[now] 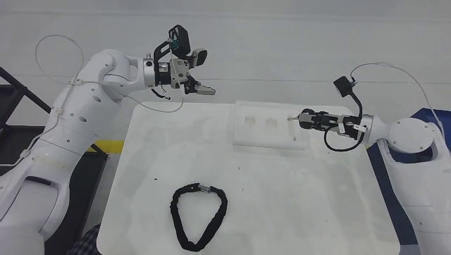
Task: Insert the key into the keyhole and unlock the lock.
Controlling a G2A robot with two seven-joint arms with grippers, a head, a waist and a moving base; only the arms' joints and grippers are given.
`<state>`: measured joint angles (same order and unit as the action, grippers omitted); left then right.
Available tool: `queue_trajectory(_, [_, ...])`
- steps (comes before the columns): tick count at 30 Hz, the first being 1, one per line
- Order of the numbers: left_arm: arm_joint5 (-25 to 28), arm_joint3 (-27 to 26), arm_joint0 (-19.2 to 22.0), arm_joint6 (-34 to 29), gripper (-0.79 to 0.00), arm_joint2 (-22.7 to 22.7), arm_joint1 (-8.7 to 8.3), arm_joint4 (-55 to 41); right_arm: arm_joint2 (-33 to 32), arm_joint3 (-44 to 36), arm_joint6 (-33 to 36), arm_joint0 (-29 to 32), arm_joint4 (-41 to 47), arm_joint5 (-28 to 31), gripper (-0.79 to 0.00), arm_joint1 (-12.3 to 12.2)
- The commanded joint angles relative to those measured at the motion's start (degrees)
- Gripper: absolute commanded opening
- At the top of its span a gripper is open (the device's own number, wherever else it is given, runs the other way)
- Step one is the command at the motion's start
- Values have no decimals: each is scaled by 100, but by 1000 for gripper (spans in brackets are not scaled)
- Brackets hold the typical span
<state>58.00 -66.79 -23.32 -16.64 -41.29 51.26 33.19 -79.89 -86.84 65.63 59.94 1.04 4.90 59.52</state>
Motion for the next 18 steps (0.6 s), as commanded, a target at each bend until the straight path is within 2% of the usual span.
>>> queue_trajectory(1, [0,0,0,0,0,0,0,0,0,0,0,0,0,0,-785,0])
queue_trajectory(9, [-50,-37,-31,-11,0,-1,-2,60,0,0,0,0,0,0,-785,0])
queue_trajectory(14, [0,-138,-341,67,0,-102,-63,451,0,0,0,0,0,0,-785,0])
queue_trajectory(18, [0,-312,-615,59,0,-6,-143,607,0,0,0,0,0,0,-785,0])
